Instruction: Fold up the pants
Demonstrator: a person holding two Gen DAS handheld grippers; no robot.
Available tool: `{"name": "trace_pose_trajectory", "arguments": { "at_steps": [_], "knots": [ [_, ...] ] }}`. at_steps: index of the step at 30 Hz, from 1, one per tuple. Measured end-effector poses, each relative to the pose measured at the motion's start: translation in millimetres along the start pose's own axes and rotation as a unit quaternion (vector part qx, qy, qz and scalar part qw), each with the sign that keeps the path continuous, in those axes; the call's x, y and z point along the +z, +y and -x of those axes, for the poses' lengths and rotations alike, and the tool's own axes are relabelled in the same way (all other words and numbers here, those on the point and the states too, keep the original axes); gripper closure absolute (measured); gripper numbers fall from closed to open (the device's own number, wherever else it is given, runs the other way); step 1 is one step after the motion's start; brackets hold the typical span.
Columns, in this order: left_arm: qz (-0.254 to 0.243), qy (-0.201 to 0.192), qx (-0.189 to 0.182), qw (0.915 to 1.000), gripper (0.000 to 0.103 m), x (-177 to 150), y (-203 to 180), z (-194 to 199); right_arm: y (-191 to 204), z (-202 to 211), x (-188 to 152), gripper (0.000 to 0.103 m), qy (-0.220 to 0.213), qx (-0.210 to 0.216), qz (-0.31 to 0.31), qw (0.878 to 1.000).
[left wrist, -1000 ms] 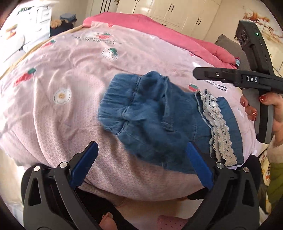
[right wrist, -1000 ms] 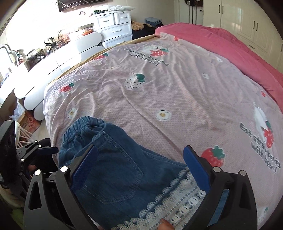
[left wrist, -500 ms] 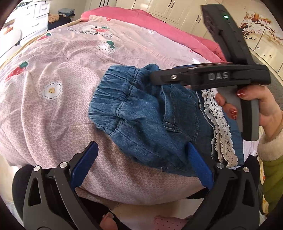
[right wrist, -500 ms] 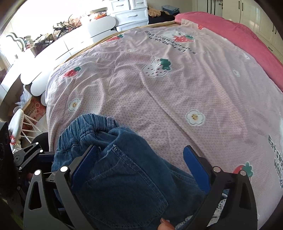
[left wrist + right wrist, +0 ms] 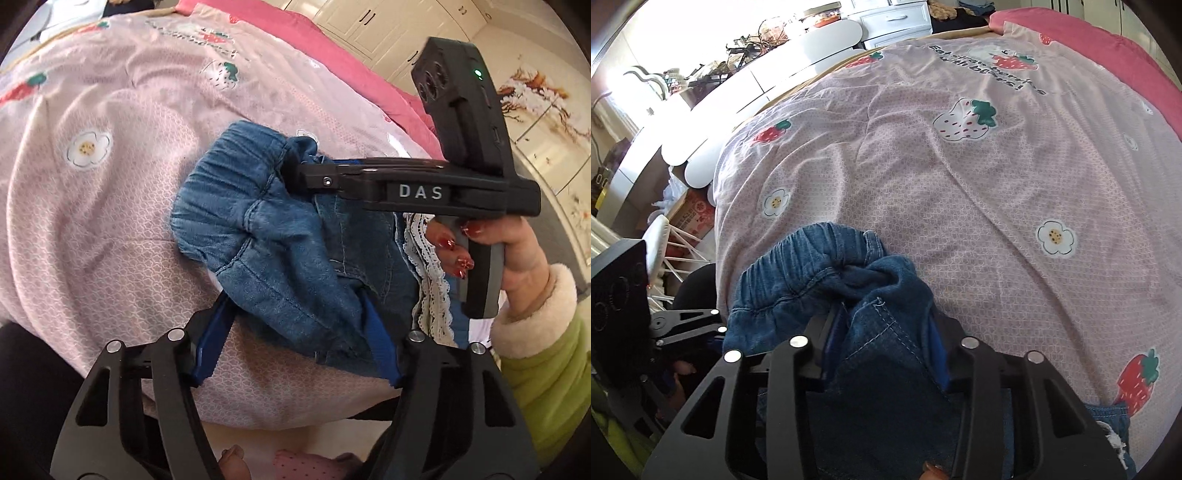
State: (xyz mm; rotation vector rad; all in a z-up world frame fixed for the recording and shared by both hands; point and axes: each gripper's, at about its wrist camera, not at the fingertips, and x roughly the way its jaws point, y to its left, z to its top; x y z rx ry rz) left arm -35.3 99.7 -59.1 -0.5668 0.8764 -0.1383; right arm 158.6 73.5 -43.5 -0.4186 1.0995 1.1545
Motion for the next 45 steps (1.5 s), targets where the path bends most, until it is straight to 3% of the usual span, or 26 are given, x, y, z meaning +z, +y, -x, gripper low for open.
{"name": "trace_pose_trajectory", "arguments": {
  "at_steps": [4, 6, 8, 14, 23, 35, 45],
  "knots": [
    [0.02, 0.0, -0.019, 0.9996, 0.048, 1, 6, -3, -4, 9, -4, 0.077, -0.012, 0.021, -0.009, 1.0],
    [0.029, 0.0, -0.027, 0.9992, 0.055, 2, 8, -6, -8, 16, -6, 0.082, -0.021, 0.03, -0.014, 0.999],
    [0.037, -0.001, -0.045, 0.9983, 0.072, 2, 10, -6, -10, 24, -8, 0.084, -0.031, 0.035, -0.014, 0.999],
    [0.016, -0.033, -0.048, 0.9982, 0.083, 1, 1, 8, -11, 37, -12, 0.087, -0.044, 0.037, -0.013, 0.998],
    [-0.014, -0.043, -0.019, 0.9988, 0.085, 7, -21, 7, -16, 58, -20, 0.09, -0.068, 0.04, -0.019, 0.997],
    [-0.147, -0.075, -0.004, 0.9862, 0.086, 9, -101, 6, -45, 111, -50, 0.092, -0.11, 0.032, -0.049, 0.992],
    [-0.239, -0.01, -0.017, 0.9708, 0.086, -1, -162, -55, -107, 145, -116, 0.092, -0.121, 0.014, -0.122, 0.985]
  ]
}}
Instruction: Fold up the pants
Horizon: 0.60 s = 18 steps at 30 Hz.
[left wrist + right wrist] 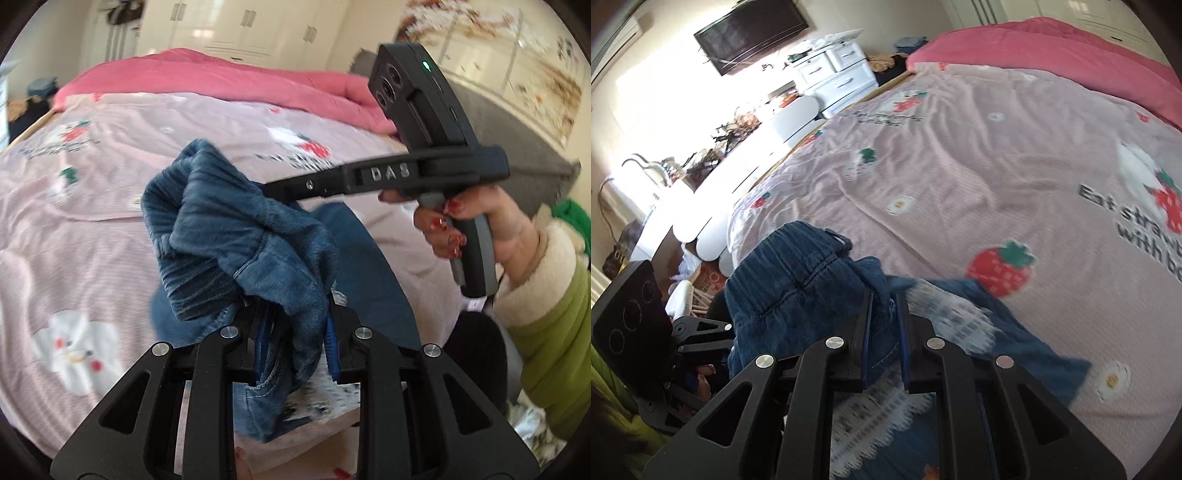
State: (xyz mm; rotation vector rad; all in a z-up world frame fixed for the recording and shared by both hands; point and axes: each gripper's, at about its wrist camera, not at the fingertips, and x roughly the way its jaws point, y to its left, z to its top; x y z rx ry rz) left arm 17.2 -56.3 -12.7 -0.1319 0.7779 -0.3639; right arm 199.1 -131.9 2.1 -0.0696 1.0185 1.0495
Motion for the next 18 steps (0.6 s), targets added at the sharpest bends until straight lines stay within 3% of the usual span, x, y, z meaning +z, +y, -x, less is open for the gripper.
{"name": "trace_pose_trajectory", "arguments": {
  "at_steps": [6, 10, 14, 18],
  "knots": [
    [-0.039, 0.033, -0.008, 0.9987, 0.083, -2, -25, -30, -29, 17, -24, 0.091, -0.006, -0.014, -0.035, 0.999],
    [-0.044, 0.038, -0.021, 0.9981, 0.069, -5, -29, -37, -36, 30, -31, 0.089, -0.014, -0.021, -0.049, 0.998],
    [-0.047, 0.039, -0.038, 0.9974, 0.059, -9, -30, -32, -42, 44, -34, 0.068, -0.026, -0.038, -0.067, 0.997],
    [-0.036, 0.039, -0.067, 0.9964, 0.045, -17, -23, -17, -36, 59, -32, 0.06, -0.042, -0.05, -0.067, 0.996]
  ]
}}
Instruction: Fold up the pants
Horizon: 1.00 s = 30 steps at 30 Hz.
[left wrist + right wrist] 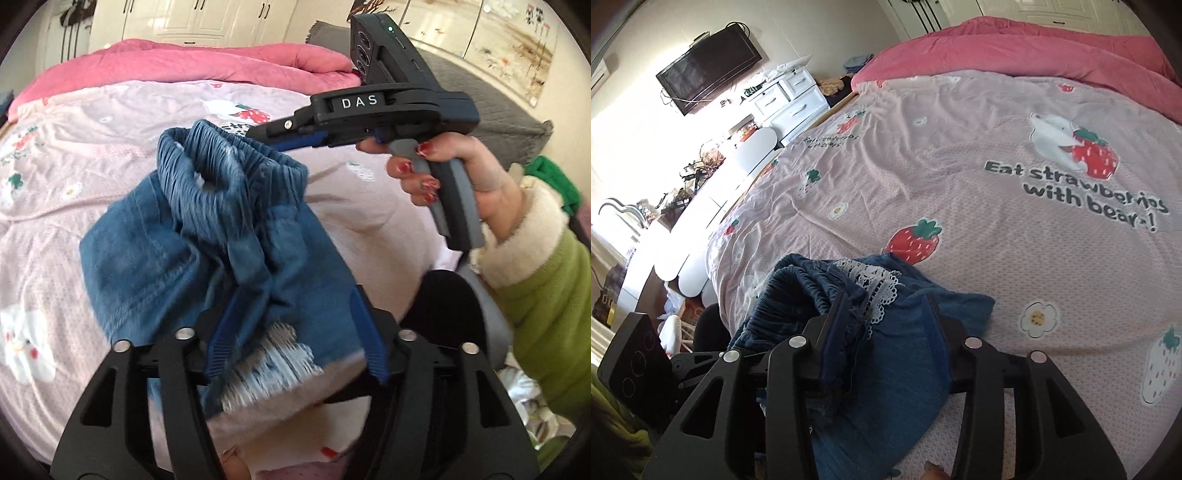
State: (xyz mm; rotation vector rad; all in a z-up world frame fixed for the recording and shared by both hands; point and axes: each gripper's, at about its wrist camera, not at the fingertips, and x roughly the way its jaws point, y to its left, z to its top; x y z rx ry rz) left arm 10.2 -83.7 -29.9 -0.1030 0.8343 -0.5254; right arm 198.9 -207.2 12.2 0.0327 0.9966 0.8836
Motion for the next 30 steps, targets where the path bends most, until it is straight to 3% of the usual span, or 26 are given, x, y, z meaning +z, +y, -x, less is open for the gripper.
{"name": "trace_pose_trajectory", "arguments": {
  "at_steps": [2, 4, 10, 16, 18, 19, 22, 23, 24, 26, 30],
  "knots": [
    [0.001, -0.007, -0.002, 1.0, 0.042, -6, 5, 11, 5, 7, 1, 0.046, -0.006, 0.004, 0.003, 1.0],
    [0.011, -0.019, 0.008, 0.9997, 0.038, -11, 16, 25, 15, 14, 5, 0.039, -0.014, 0.007, 0.007, 1.0],
    [0.018, -0.039, 0.074, 0.9963, 0.032, -18, 41, 48, 53, 11, 24, 0.015, -0.017, 0.003, 0.039, 0.999],
    [0.024, -0.017, 0.114, 0.9931, 0.032, -24, 43, 30, 73, -27, 34, 0.014, 0.031, -0.052, 0.067, 0.996],
    [0.006, -0.021, 0.113, 0.9934, 0.039, -25, 32, 28, 77, -39, 31, 0.016, 0.053, -0.066, 0.081, 0.993],
    [-0.006, -0.023, 0.11, 0.9937, 0.047, -24, 25, 26, 78, -44, 28, 0.024, 0.061, -0.071, 0.089, 0.992],
    [-0.054, -0.03, 0.099, 0.9932, 0.053, -19, 2, 14, 76, -56, 16, 0.061, 0.084, -0.096, 0.105, 0.986],
    [-0.063, -0.032, 0.101, 0.9923, 0.057, -16, -2, 11, 75, -57, 11, 0.07, 0.088, -0.095, 0.109, 0.986],
    [-0.07, -0.027, 0.107, 0.9914, 0.06, -14, -5, 1, 74, -55, 7, 0.073, 0.088, -0.091, 0.109, 0.986],
    [-0.064, -0.012, 0.104, 0.9925, 0.089, -11, -6, -12, 70, -43, -1, 0.076, 0.077, -0.083, 0.103, 0.988],
    [-0.073, -0.017, 0.074, 0.9945, 0.097, -11, -12, -7, 61, -5, -17, 0.077, 0.05, -0.076, 0.081, 0.993]
  ]
}}
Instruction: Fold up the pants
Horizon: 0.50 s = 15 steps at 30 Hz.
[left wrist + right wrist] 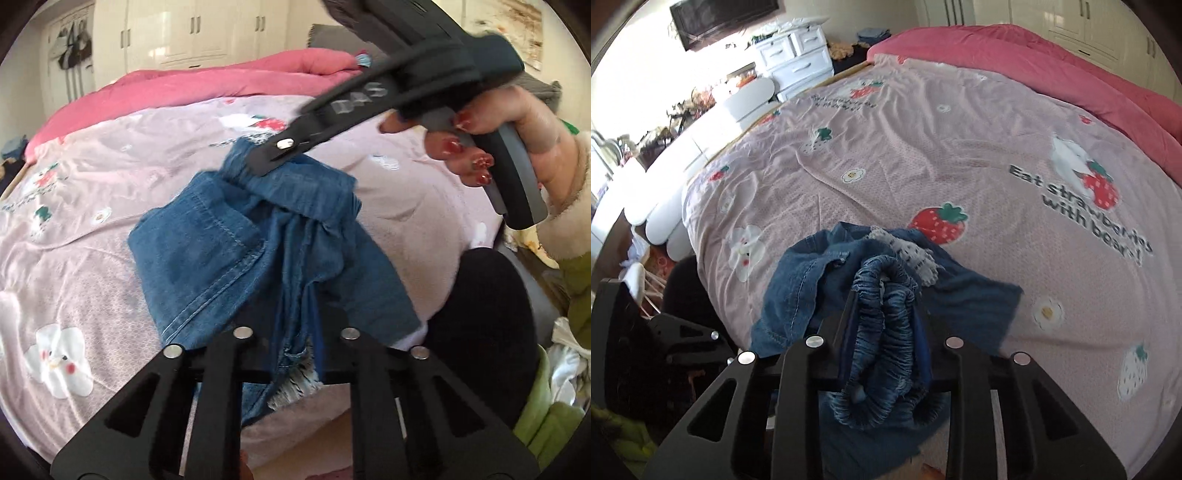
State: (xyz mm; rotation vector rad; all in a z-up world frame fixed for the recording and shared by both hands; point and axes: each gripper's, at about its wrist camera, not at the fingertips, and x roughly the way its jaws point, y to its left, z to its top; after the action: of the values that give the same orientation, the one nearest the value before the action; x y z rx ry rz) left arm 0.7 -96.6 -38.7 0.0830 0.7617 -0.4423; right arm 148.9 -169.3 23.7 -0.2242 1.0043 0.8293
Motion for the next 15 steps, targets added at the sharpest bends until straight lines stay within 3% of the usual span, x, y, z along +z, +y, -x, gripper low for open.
{"name": "trace_pose_trajectory", "arguments": {
  "at_steps": [3, 6, 9, 13, 15],
  "knots": [
    [-0.02, -0.014, -0.026, 0.9994, 0.097, -2, -5, 12, -11, 14, -18, 0.077, -0.008, -0.014, -0.008, 1.0],
    [-0.023, 0.006, -0.027, 0.9993, 0.097, -8, -7, 3, -24, -2, -33, 0.075, 0.015, -0.019, -0.026, 0.999],
    [-0.019, 0.025, -0.024, 0.9992, 0.097, -13, -7, -9, -30, -16, -39, 0.066, 0.015, -0.013, -0.038, 0.999],
    [-0.014, 0.024, -0.028, 0.9992, 0.097, -17, -4, -10, -30, -8, -28, 0.044, 0.014, -0.006, -0.049, 0.999],
    [-0.009, 0.021, -0.033, 0.9992, 0.097, -18, 0, -7, -30, 5, -21, 0.041, -0.004, -0.004, -0.052, 0.999]
  ]
}}
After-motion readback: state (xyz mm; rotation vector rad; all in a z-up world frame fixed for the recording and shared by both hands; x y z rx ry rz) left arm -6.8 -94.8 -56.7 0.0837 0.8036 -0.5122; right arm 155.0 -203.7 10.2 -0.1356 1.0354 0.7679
